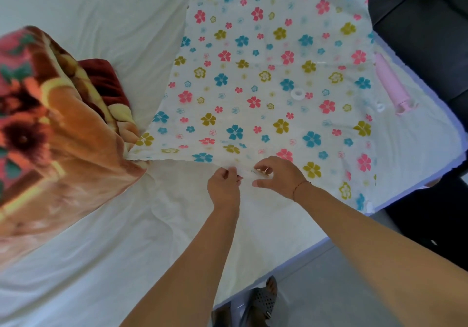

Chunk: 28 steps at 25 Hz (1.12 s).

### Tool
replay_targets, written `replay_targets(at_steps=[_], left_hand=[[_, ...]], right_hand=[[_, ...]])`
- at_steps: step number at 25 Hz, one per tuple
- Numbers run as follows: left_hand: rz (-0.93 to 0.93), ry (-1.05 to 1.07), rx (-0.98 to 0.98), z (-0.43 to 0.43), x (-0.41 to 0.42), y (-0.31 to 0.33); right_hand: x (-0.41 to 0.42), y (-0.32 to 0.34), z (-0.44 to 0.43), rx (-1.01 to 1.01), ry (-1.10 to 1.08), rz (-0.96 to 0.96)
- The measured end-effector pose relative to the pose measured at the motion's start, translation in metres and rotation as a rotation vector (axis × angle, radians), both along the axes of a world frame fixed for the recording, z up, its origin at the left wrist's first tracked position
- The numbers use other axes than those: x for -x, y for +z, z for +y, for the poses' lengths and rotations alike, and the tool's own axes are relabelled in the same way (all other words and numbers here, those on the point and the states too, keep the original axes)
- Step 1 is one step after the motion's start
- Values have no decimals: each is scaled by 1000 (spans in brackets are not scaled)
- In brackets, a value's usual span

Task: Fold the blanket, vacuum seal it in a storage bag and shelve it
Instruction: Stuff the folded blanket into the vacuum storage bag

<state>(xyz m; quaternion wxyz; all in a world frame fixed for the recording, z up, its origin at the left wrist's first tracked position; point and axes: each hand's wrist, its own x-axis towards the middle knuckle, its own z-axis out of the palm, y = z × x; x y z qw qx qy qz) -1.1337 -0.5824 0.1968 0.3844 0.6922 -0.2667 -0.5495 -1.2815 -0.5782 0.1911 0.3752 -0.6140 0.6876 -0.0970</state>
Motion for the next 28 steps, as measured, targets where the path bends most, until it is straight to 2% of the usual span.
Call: replay_targets(at_steps=[3,6,8,13,19,23,25,28], left_hand=[[-14,-24,26,-4,-1,-1],[-48,15,-6,-5,2,-5],[-120,12,-18,-8,5,-5],[-313,-36,87,-24,-8,7],[-527,-131,-8,-27,-53,4],[-640,-229,-57,-26,-87,-4],[-657,-240,17,-36,-90,1],[-585,-168,97,-66,-85,14]], right_hand=[[6,1,-7,-25,-138,-128],[10,7,-14,62,-122,101],[16,28,-29,220,-180,189],[48,138,-106,562,-304,374],[80,260,-156,661,-355,634],[82,317,-161,812,-327,776],[86,339,-161,842,-321,807],[81,359,-163,885,-349,810]])
